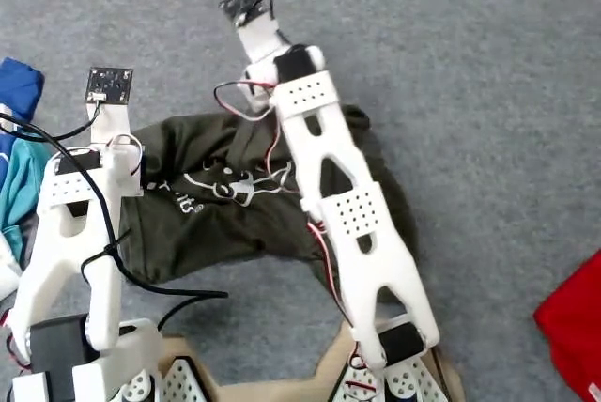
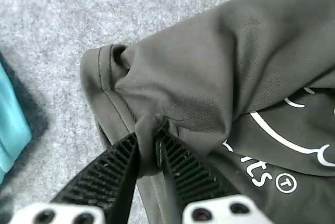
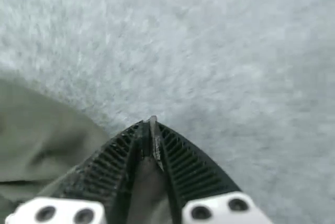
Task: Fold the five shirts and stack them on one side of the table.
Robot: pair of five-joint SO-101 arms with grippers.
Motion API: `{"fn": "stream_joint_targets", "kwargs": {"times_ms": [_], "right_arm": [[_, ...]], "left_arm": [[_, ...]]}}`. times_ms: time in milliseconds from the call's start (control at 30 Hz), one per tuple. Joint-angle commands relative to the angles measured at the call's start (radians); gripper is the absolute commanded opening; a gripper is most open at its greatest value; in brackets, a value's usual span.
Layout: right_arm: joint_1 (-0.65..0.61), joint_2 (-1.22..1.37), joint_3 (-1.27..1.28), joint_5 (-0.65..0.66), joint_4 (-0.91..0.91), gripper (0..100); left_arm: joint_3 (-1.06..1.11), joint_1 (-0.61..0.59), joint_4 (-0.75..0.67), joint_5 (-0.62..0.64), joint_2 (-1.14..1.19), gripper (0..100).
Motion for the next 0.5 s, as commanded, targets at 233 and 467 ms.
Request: {"fn": "stream_joint_targets", "kwargs": {"times_ms": [233, 467], "right_arm": [[0.079, -0.159, -0.191, 0.011, 0.161, 0.5], [0.134, -0.386, -0.189, 0.011, 0.247, 0.5]], "left_arm": [[-0.074, 0.002, 0.015, 0.011, -0.016, 2], [-0.364, 0.006, 0.247, 0.163, -0.016, 2]]}}
